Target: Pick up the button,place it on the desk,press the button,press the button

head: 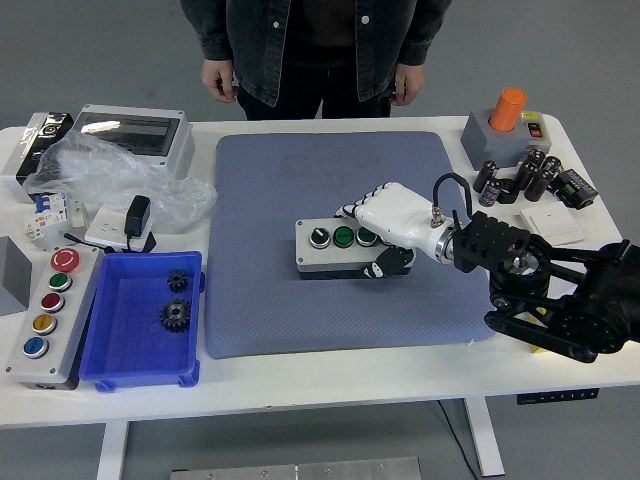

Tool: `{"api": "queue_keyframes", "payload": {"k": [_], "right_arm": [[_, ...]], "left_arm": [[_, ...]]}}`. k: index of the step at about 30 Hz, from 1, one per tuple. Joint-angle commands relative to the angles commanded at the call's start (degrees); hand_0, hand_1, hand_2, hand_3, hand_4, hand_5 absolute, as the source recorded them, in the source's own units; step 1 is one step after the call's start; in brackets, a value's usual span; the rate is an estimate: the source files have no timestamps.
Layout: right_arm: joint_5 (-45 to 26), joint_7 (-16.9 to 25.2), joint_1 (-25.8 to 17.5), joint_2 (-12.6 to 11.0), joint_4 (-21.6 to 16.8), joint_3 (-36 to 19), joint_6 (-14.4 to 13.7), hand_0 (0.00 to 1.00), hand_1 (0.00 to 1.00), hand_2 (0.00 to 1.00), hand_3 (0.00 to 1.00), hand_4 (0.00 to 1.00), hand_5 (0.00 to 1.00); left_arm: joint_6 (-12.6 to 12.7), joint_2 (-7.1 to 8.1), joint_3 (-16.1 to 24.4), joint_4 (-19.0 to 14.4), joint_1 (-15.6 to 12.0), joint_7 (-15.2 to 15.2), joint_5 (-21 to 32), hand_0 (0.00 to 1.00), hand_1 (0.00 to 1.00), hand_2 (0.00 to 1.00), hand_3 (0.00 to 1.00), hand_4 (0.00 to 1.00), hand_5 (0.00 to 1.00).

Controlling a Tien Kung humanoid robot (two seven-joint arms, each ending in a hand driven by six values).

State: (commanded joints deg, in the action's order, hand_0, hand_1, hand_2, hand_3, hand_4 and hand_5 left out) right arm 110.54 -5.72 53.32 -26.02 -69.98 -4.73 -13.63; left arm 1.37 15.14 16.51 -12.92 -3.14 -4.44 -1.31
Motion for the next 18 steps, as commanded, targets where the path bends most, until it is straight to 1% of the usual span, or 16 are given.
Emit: {"api": "queue_keyframes", "payload": {"k": [9,18], "right_arm": [[-1.6,-0.1,-0.1,0.5,1.8,0.5,0.1,0.666,0.684,0.684,0.448,0.571,0.024],[-1.9,0.1,-0.1,0.9,2.6,1.0,0.2,0.670,0.686,0.687,0.448,0.575,0.024]], "left_arm": [[0.2,0.05,0.1,0.0,0.1,0.3,-0.1,0.703,0.748,0.690,0.714,0.756,0.471],[0.3,0.09,0.2,-0.1,0.1,0.5,-0.2,0.704,0.748,0.690,0.715,0.755,0.471]]}}
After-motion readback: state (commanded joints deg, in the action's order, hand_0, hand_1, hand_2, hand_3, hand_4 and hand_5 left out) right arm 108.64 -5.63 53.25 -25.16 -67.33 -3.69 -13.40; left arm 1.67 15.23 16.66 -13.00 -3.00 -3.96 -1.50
